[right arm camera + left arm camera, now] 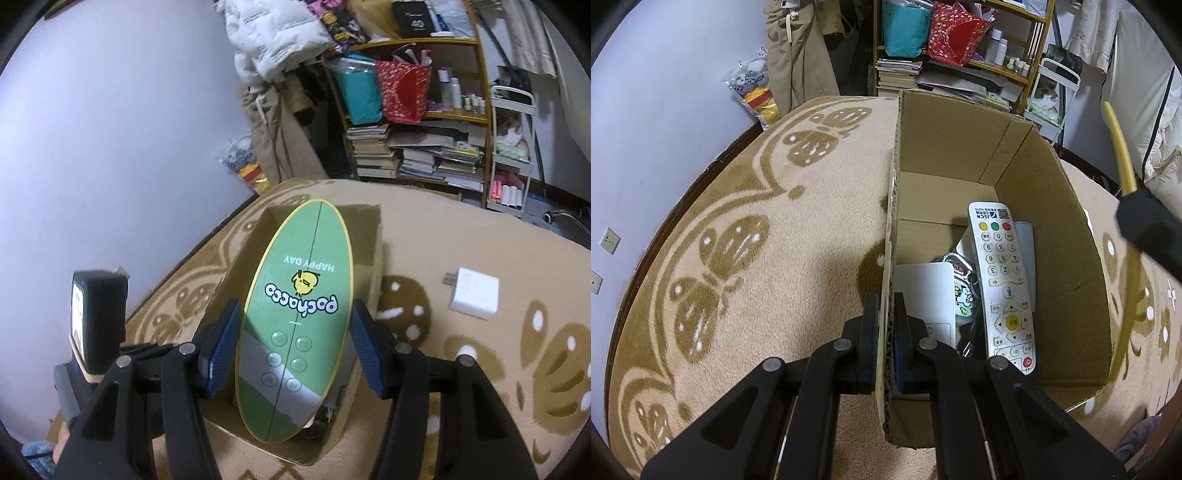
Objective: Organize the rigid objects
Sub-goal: 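Carry the green board into the box and release it with the right tool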
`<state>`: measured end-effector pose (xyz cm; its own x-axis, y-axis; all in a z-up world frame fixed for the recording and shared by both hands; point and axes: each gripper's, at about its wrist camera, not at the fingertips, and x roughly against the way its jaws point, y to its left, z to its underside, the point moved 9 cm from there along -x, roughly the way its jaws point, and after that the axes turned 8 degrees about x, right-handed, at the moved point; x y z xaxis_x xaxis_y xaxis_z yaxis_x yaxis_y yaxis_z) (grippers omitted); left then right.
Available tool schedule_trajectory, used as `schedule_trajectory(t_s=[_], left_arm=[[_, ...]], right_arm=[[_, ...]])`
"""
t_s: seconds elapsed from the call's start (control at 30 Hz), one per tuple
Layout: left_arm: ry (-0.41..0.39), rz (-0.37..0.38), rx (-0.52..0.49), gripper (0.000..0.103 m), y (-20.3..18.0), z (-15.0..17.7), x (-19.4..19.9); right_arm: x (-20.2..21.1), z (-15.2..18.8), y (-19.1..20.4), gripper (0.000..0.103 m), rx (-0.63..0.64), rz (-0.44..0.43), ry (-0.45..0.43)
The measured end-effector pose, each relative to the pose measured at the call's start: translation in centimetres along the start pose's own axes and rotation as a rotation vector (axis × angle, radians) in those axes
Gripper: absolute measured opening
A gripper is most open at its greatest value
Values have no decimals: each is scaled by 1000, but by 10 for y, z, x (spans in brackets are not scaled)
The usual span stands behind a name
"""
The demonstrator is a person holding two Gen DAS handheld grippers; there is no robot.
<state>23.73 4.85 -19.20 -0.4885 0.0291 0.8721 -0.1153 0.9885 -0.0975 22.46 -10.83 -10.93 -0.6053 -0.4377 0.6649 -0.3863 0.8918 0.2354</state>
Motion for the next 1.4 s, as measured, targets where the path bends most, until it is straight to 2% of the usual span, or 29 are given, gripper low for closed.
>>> schedule_trajectory(t_s=[0.33,0.93,0.97,1.03,1.2,1.4], left_arm=[[-2,-5,-7,7,1,-1,0],[-1,-4,-5,8,-1,0,1],[-1,-4,-5,8,-1,0,1],[-2,-5,-7,8,0,0,1],[-1,-3,-7,8,-1,0,1],[0,-1,-8,8,-2,0,1]], right_arm=[[-19,18,-5,63,29,34,42],[-16,11,-15,64,-7,37,21],[-15,11,-17,65,-15,37,20],[-12,10,-23,75,-37,39,15],[-5,0,-43,89,-79,75,2],[5,-22,-81,90,-97,160,-43]])
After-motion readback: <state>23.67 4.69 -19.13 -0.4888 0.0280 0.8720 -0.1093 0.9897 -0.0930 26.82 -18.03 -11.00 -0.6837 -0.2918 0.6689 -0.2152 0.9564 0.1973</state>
